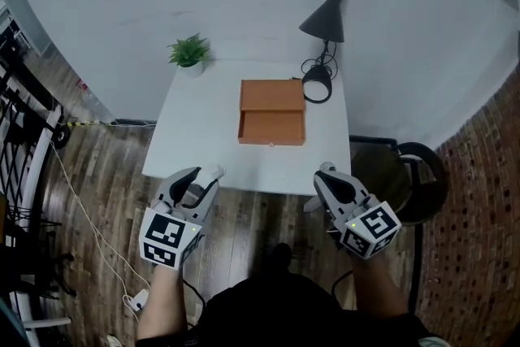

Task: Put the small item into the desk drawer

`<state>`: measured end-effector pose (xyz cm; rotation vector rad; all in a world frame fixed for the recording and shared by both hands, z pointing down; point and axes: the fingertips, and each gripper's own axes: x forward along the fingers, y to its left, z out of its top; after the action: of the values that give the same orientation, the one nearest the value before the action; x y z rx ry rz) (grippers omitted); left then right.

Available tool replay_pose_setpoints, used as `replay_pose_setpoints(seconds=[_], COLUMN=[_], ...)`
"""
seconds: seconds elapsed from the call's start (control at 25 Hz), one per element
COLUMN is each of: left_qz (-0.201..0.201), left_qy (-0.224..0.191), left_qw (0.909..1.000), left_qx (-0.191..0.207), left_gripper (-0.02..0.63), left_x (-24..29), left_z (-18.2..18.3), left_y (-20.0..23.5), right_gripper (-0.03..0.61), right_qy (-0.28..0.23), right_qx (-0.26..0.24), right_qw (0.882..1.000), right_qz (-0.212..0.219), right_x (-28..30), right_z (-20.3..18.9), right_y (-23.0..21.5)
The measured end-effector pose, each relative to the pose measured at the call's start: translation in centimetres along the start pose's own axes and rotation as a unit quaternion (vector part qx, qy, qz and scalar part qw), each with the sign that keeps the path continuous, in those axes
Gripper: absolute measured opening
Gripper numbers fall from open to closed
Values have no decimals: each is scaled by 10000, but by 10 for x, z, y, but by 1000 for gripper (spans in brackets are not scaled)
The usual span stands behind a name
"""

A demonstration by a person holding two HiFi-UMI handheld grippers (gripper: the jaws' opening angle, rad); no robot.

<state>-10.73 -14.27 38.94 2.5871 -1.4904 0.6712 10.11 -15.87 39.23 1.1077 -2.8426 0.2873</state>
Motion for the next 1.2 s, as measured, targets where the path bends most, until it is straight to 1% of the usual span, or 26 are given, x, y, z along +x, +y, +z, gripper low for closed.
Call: replay_pose_setpoints(seconds=[0.24, 0.4, 0.56, 0.72, 0.96, 1.2], left_qz=[92, 113, 71, -35, -248, -583], left_qy=[93, 132, 183, 101, -88, -161], left_qw=[9998, 9998, 9998, 9999, 9996, 9982], left_qx=[128, 136, 79, 15, 83, 48], left_gripper=[167, 167, 167, 167, 167, 167], left_x=[33, 44, 54, 70, 102, 131], left_z=[19, 21, 14, 11, 21, 19], left_y=[0, 1, 9, 27, 63, 92], right_gripper=[3, 3, 3, 3, 3, 3], right_qy=[40, 128, 240, 277, 265, 314], right_qx=[166, 233, 214, 174, 53, 37], right_qw=[9998, 9996, 9994, 9995, 9992, 9989], right_qz=[43, 122, 151, 7, -284, -335], right_x=[6, 13, 24, 39, 71, 119], right_z=[-4, -9, -11, -7, 13, 22], right_y=[-40, -48, -51, -61, -79, -80])
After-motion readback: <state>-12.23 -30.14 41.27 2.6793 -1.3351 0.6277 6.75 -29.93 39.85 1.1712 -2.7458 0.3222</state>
